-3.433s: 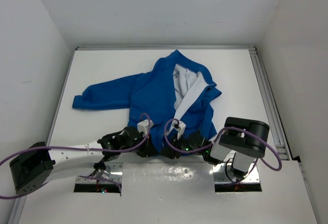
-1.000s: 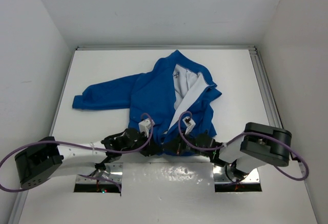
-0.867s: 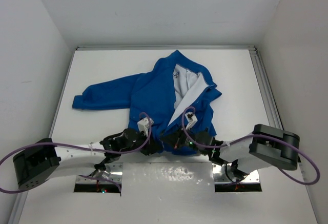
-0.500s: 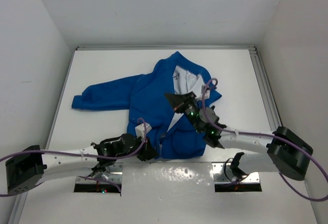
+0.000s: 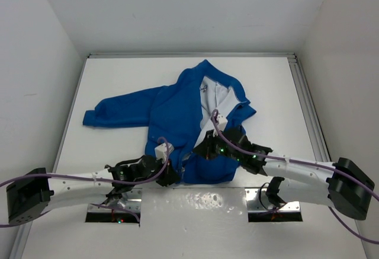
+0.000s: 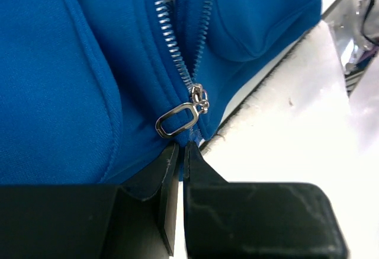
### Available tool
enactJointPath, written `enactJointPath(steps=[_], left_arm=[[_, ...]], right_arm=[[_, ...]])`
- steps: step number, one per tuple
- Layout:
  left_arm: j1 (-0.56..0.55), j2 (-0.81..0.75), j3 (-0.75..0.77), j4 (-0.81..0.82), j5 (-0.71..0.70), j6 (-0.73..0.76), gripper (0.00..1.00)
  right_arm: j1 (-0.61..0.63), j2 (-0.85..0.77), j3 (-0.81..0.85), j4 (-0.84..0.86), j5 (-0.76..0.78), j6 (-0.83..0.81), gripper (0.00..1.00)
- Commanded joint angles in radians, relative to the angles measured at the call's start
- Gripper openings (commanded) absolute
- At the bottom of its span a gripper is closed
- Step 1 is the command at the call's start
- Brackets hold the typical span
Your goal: Zip up the jacket
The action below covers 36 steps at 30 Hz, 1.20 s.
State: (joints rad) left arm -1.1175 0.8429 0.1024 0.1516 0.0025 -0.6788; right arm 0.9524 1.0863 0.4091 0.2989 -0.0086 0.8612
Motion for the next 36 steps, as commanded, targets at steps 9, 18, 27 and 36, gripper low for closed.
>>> enactJointPath(steps=[9,18,27,36], left_arm=[[-0.010,-0.114,0.000,-0.131,-0.172,-0.139,0.30],[-0.008,-0.520,0.055,-0.461,-0.485,-0.306,0.33],[-0.005,-0.388,0.118,-0.653,-0.564,-0.459,0.36],[0.109,-0.235,0.119,-0.549,-0.462,-0.367,0.41]], right_arm=[[0.005,0.147,0.177,-0.177,-0.306,-0.287,0.00],[0.011,0.382,0.431,-0.372,-0.510,-0.511,0.00],[0.066,0.587,0.631,-0.655,-0.519,-0.709,0.11],[0.089,0.760,0.809,-0.794,-0.449,-0.801,0.34]])
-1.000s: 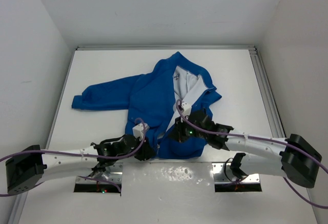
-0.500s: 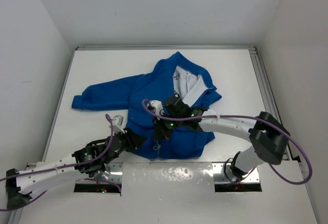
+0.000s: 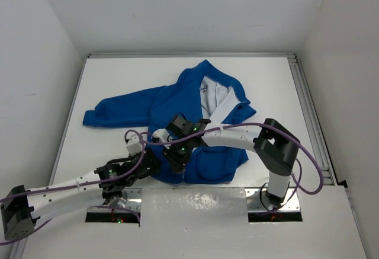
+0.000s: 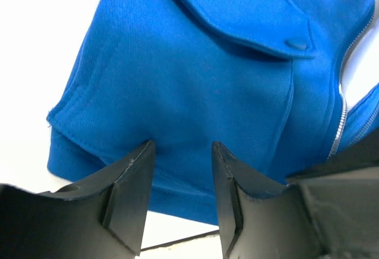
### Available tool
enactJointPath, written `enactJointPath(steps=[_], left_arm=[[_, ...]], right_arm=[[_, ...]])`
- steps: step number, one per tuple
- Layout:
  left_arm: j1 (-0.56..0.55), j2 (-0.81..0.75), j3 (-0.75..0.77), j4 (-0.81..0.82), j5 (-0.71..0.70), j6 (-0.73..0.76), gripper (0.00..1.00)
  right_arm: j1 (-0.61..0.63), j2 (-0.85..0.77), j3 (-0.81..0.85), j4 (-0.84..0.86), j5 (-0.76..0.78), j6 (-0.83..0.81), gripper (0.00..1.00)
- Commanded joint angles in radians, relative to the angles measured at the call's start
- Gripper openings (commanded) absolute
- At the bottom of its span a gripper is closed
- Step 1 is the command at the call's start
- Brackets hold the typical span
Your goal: Zip up the jacket
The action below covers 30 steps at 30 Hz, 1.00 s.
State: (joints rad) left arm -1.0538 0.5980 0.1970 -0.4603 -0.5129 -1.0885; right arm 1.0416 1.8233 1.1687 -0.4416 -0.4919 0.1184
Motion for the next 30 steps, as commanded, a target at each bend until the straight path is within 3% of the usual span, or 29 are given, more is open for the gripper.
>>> enactJointPath(steps=[1,23,30], left_arm=[[0.058,0.011,0.016,0.098,0.077,0.051,0.41],[0.095,0.102,-0.025,0.241,0.171,0.099,0.40],[0.095,0.092,-0.027,0.247,0.180,0.105,0.38]], right_arm=[[0.000,0.025,0.040,-0.043,0.036,-0.059,0.35],[0.011,-0.015,-0.079,-0.028,0.003,-0.109,0.38],[0.014,-0.061,-0.162,0.095,-0.019,-0.069,0.22]])
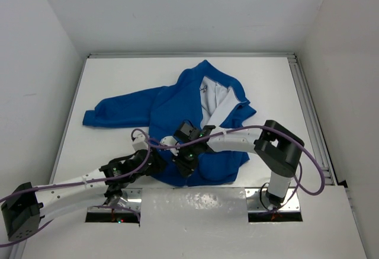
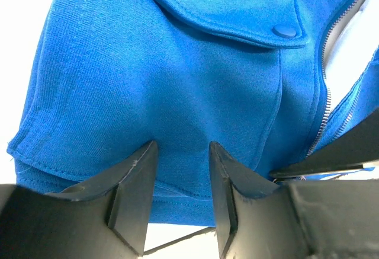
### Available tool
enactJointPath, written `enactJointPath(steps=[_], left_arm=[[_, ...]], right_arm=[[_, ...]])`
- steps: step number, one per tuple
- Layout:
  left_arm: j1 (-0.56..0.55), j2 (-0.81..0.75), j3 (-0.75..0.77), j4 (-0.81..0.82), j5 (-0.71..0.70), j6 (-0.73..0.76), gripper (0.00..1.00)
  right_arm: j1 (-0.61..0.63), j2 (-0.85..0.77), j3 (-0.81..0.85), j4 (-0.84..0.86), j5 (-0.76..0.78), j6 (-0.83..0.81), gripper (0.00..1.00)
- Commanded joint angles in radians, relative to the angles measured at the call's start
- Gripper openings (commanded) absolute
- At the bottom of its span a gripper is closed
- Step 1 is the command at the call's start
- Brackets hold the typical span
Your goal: Zip up the jacket
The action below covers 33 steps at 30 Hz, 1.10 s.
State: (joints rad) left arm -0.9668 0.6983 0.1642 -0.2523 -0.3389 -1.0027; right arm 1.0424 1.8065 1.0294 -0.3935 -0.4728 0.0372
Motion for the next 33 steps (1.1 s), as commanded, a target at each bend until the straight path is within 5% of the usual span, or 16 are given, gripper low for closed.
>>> enactJointPath(steps=[1,11,24,28,33], left_arm=[[0.008,-0.010,0.003,0.045,0.009,0.019,0.38],[0.008,-0.032,0.014,0.028,0.026,0.047,0.32],[-0.004,-0.069,0.097,0.084,0.169,0.251,0.24],[-0.048,-0.069,0.103,0.128,0.227,0.318,0.28],[-0.159,-0.010,0.101,0.197,0.190,0.355,0.46]], right_arm=[[0.011,-0.048,-0.032,0.056,-0.039,0.015,0.20],[0.011,-0.134,-0.147,0.232,-0.038,0.107,0.00],[0.005,-0.387,-0.410,0.665,0.193,0.378,0.00],[0.007,-0.411,-0.450,0.758,0.284,0.489,0.00],[0.005,-0.466,-0.545,0.916,0.494,0.643,0.00]])
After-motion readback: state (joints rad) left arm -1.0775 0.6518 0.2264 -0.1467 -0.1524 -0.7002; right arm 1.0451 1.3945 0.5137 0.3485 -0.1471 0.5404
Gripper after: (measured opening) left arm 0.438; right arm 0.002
